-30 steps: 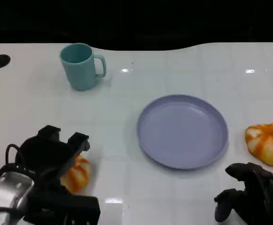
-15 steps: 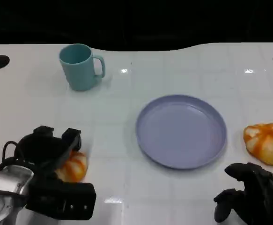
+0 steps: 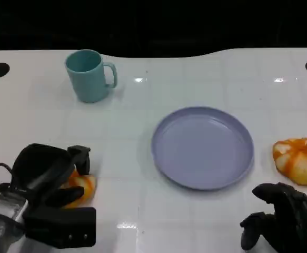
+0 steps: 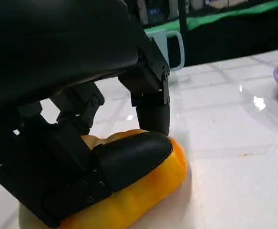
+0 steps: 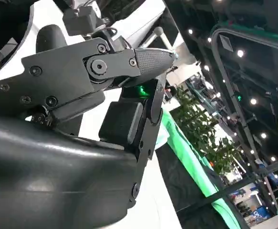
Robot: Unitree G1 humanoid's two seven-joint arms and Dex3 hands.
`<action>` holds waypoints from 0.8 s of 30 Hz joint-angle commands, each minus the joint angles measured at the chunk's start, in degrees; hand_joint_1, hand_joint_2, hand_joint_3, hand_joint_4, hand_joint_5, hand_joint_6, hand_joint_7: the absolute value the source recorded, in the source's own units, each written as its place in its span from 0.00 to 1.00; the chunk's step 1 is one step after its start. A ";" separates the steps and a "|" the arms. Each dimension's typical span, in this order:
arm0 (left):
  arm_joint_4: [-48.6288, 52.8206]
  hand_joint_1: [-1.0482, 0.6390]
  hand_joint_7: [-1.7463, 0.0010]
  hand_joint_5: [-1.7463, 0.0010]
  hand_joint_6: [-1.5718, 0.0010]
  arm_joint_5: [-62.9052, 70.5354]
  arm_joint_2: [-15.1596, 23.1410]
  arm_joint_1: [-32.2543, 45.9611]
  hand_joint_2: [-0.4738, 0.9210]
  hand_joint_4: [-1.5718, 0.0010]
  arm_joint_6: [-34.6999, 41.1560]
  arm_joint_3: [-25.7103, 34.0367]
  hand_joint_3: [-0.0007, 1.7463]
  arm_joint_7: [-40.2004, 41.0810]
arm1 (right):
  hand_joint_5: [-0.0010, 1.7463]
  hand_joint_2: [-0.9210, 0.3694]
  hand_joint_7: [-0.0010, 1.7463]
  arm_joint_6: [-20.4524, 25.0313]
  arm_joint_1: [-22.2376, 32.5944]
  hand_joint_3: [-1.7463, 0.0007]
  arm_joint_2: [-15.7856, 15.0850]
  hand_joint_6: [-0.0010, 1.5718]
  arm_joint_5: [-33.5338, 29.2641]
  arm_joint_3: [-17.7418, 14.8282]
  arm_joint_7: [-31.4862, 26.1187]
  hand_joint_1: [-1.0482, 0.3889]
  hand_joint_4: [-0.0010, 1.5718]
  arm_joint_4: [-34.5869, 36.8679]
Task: Grasp the bread from the table and place it into the plate.
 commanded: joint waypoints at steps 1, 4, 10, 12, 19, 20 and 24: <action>6.71 0.19 0.04 0.00 0.37 0.31 -0.15 -0.54 0.47 0.00 -1.77 -2.17 1.00 5.78 | 0.36 0.00 0.14 -0.38 -0.10 0.82 -0.64 1.00 0.34 -0.55 -0.11 0.32 1.00 0.07; 8.62 0.20 0.01 0.00 0.39 -0.17 -0.83 -1.41 0.45 0.00 -2.27 -2.53 1.00 9.55 | 0.35 0.00 0.13 -0.54 -0.56 0.82 -0.98 1.00 0.72 -0.89 1.03 0.32 1.00 1.17; 7.51 0.22 0.00 0.00 0.01 -2.77 -0.85 -1.75 0.62 0.00 -5.21 -1.50 1.00 13.02 | 0.34 0.00 0.12 -0.54 -1.03 0.83 -0.97 1.00 0.81 -1.41 1.50 0.33 1.00 2.10; 5.29 0.21 0.00 0.00 0.00 -5.20 -0.84 -1.21 0.69 0.00 -6.38 -0.04 1.00 12.19 | 0.35 0.00 0.12 -0.77 -1.13 0.83 -0.94 1.00 0.59 -1.56 1.62 0.32 1.00 2.37; -2.91 0.16 0.00 0.00 0.00 -13.67 -1.42 1.25 0.79 0.00 -9.30 5.12 1.00 5.16 | 0.35 0.00 0.12 -1.28 -1.15 0.83 -0.93 1.00 0.17 -1.62 1.91 0.32 1.00 2.59; -3.33 0.16 0.00 0.00 0.00 -13.88 -1.40 1.43 0.79 0.00 -9.23 5.29 1.00 4.82 | 0.35 0.00 0.12 -1.31 -1.15 0.83 -0.92 1.00 0.15 -1.62 1.93 0.32 1.00 2.61; -8.09 0.15 0.00 0.00 0.03 -13.93 -1.14 1.78 0.85 0.00 -8.76 6.47 1.00 4.45 | 0.34 0.00 0.12 -0.99 -1.11 0.83 -0.81 1.00 0.45 -1.73 1.94 0.32 1.00 2.57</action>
